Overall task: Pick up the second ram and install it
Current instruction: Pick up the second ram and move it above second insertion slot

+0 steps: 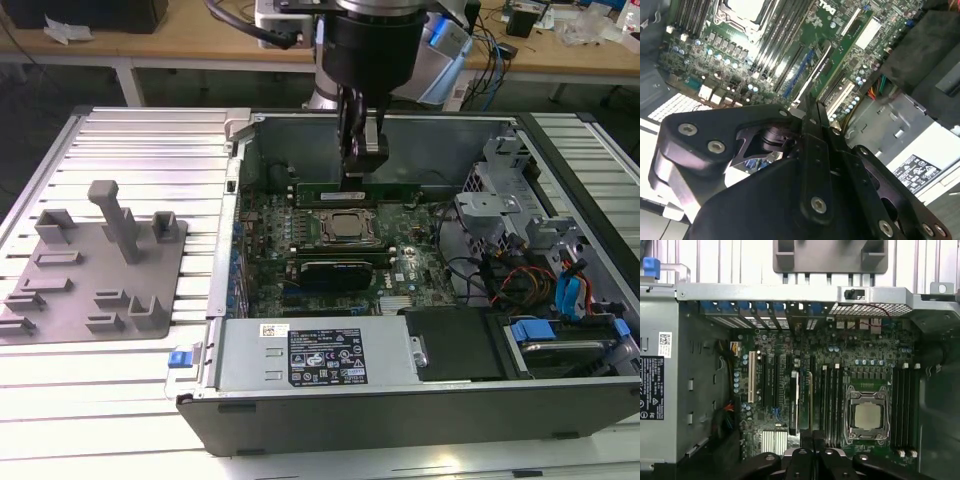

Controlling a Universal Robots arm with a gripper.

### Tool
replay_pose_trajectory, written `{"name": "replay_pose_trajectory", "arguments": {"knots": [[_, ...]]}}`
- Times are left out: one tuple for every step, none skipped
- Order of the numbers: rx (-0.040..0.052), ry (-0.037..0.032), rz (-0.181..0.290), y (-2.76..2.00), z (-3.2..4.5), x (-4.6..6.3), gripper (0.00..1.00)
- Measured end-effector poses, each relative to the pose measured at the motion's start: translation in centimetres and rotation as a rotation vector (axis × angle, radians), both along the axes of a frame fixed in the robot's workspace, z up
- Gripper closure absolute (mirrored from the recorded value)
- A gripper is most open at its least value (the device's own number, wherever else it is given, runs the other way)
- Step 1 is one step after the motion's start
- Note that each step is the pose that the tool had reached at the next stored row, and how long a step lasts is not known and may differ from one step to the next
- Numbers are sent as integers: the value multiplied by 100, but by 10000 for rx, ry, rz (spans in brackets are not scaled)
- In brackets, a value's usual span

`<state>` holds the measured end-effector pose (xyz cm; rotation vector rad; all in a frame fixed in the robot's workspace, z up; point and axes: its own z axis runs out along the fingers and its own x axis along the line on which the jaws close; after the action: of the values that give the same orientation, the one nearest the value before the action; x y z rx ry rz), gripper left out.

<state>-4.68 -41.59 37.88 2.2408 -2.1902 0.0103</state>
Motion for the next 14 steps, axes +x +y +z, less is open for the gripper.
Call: {"name": "replay_pose_trajectory", "arguments": {"knots": [[1,0,0,6,-19,3,91],[1,0,-2,11,-36,6,91],[-1,1,-3,22,-65,11,91],[-2,1,-1,38,-87,14,91],[0,0,-2,58,-112,16,91],[-1,0,-1,68,-123,17,91],[-1,0,-1,77,-131,18,91],[-1,0,-1,97,-140,19,91],[-1,0,-1,118,-152,19,91],[0,0,-2,146,-181,19,91],[-1,0,-1,171,-212,19,91],[-1,0,-1,189,-234,19,91],[-1,0,-2,205,-251,19,91],[-1,1,-1,219,-267,19,91]]}}
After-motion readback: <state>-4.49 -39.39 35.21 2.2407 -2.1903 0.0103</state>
